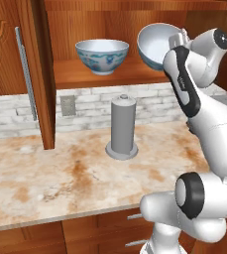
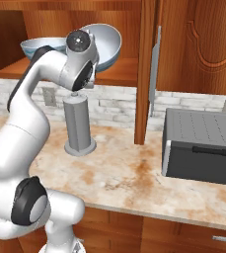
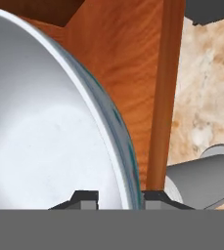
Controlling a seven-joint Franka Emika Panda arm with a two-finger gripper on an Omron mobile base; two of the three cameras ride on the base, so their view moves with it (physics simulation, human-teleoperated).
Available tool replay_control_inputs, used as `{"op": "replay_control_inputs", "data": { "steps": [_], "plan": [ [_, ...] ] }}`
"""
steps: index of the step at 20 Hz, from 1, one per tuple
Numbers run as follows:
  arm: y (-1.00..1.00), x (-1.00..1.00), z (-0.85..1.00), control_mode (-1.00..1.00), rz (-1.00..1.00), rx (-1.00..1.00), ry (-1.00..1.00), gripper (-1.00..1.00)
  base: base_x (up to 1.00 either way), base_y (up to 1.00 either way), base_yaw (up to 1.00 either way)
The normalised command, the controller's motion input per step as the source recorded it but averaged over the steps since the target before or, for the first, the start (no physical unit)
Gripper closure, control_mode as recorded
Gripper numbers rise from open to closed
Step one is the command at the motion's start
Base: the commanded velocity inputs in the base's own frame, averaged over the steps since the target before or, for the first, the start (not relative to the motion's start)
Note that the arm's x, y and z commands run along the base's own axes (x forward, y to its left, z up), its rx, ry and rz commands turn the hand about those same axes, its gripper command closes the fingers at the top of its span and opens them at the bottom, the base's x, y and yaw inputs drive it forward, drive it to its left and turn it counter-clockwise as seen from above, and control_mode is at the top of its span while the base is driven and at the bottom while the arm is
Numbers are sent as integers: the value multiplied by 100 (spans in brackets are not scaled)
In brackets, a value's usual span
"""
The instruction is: Open the cabinet. Pick the bowls from the counter and place them in the cabinet. Then close the cabinet.
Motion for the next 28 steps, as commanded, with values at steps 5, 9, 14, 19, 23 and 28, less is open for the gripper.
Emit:
{"op": "replay_control_inputs", "data": {
  "steps": [5, 9, 14, 19, 23, 28],
  "plan": [
    [-32, -22, -6, -100, -1, 0, 0, 100, 0, 0, 0],
    [-34, -48, -2, -100, -2, 0, 0, 100, 0, 0, 0],
    [-7, 6, -10, -100, 0, 0, 2, 100, 0, 0, 0],
    [0, 55, 0, -100, 0, 0, 0, 100, 0, 0, 0],
    [-1, 26, -13, -100, 0, 0, 2, -100, 0, 0, 0],
    [-7, -15, -11, -100, 0, 0, 3, -100, 0, 0, 0]
  ]
}}
